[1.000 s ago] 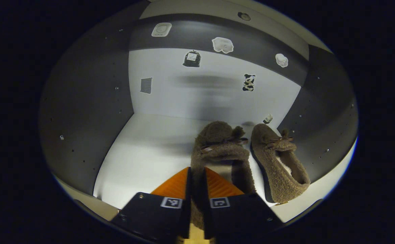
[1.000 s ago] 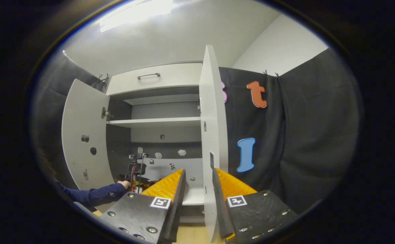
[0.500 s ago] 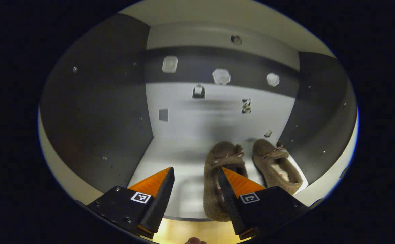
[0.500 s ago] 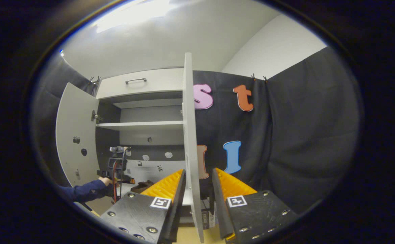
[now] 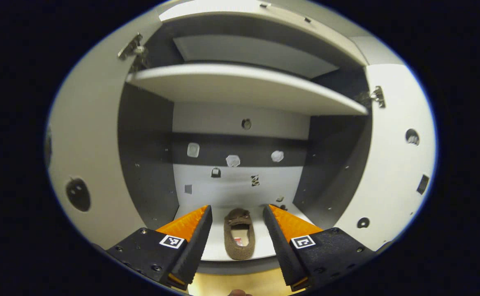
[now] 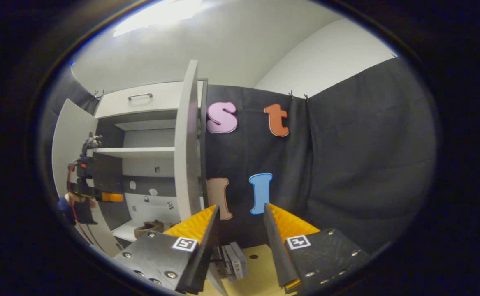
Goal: Grab one shoe with the right hand and put it into the shoe cabinet, grab the other shoe with the left hand and put it into the shoe cabinet; then close the right door with the right hand and the left door with the left hand.
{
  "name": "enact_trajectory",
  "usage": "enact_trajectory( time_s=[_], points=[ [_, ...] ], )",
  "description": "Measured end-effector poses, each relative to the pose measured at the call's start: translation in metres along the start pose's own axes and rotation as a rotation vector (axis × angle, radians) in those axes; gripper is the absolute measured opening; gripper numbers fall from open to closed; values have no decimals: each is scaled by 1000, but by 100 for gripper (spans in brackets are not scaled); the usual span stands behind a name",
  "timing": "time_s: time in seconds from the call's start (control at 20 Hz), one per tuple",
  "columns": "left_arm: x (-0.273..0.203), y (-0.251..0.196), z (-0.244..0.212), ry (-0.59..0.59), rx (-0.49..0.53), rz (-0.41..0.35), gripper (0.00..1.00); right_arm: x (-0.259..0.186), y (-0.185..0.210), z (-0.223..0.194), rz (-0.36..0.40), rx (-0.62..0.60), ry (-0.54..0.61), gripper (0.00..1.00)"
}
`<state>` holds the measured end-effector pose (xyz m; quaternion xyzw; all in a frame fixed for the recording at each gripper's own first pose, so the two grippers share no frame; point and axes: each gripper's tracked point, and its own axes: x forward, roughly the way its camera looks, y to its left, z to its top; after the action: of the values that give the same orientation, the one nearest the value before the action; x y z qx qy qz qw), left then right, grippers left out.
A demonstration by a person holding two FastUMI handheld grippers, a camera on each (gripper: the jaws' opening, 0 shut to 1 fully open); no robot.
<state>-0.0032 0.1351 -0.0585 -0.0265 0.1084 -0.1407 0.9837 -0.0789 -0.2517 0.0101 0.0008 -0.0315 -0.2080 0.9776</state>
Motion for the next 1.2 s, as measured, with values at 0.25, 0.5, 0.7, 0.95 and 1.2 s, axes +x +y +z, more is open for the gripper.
enact_trajectory(
  time_s=[0.25, 0.5, 0.7, 0.95, 1.2],
  points=[
    [-68, -6, 39, -96, 24, -45, 75, 22, 3, -11, -6, 24, 19, 97],
    [-113, 3, 60, -162, 31, -37, 75, 28, 19, -19, 26, 28, 44, 96],
    [-131, 14, 60, -167, 26, -19, 75, 29, 29, -23, 75, 59, 73, 96],
    [-146, 16, 57, -173, 15, -16, 75, 29, 58, -25, 192, 62, 102, 95],
    [-155, 14, 51, -157, 26, -20, 79, 30, 93, -29, 323, 83, 135, 95]
  ],
)
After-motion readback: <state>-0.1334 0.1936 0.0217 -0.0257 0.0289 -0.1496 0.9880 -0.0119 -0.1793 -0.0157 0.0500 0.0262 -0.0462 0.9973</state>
